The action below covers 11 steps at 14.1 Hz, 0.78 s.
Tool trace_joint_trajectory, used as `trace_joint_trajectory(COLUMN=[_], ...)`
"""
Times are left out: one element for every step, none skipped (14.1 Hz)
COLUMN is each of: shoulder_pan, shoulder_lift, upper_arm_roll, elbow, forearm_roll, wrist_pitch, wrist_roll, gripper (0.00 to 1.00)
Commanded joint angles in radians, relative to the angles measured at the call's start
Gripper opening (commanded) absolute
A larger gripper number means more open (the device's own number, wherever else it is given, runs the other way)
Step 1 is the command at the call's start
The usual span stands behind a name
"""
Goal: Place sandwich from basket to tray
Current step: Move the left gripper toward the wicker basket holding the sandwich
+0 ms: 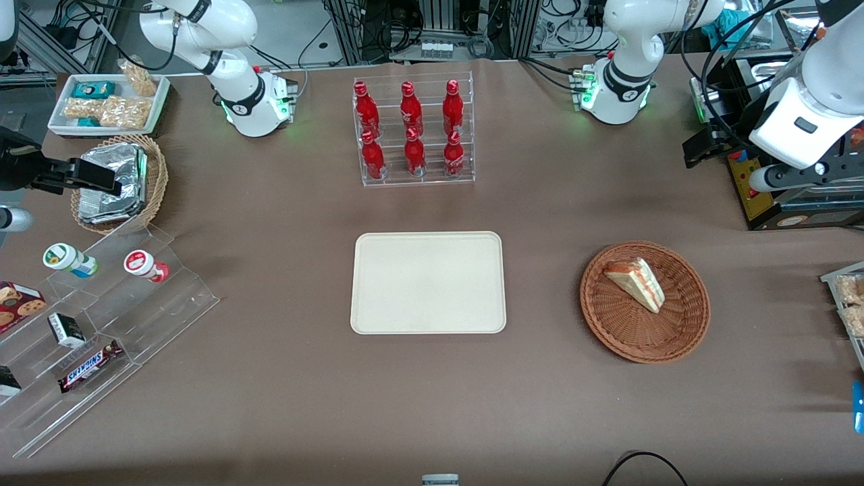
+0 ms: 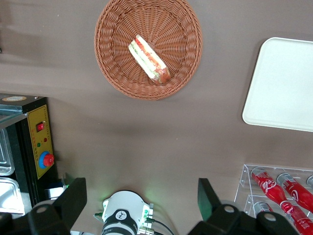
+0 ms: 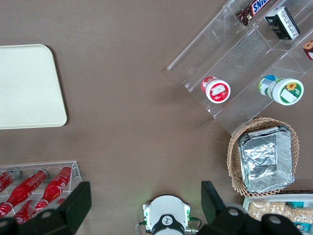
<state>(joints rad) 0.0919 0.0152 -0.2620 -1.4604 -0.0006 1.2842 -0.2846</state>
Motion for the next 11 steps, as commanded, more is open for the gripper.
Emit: trace_joint_trajectory(shoulder_pan=[0.000,0.000,0.000,0.000,0.002,0.002,0.002,0.005,0.006,0.006,0.006], shoulder_lift=[-0.020,-0.017,-0.017,-0.017,-0.012,-0.001,0.011,0.026,0.052,0.078,0.104], upper_arm_roll=[0.003,0.003,0.001,0.003,0.003,0.003,0.003,0.003,0.004,0.003,0.003], elbow=[0.005,0.005,0.005,0.003,0.003,-0.001,-0.009,-0.020,-0.029,-0.035,-0.053], forearm_roll=[0.013,0.013,0.014,0.014,0.014,0.014,0.014,0.014,0.014,0.014,0.014], wrist_pitch=[-0.017,-0.016,-0.016,-0.017,-0.016,-0.017,-0.019,-0.022,-0.022,-0.014,0.003], wrist_roll=[0.010,0.007,0.007,0.005,0.001,-0.005,-0.007,-0.027,-0.078,-0.114,-0.119], gripper=[1.00,1.00,1.00,1.00,1.00,1.00,1.00,1.00,1.00,1.00,1.00])
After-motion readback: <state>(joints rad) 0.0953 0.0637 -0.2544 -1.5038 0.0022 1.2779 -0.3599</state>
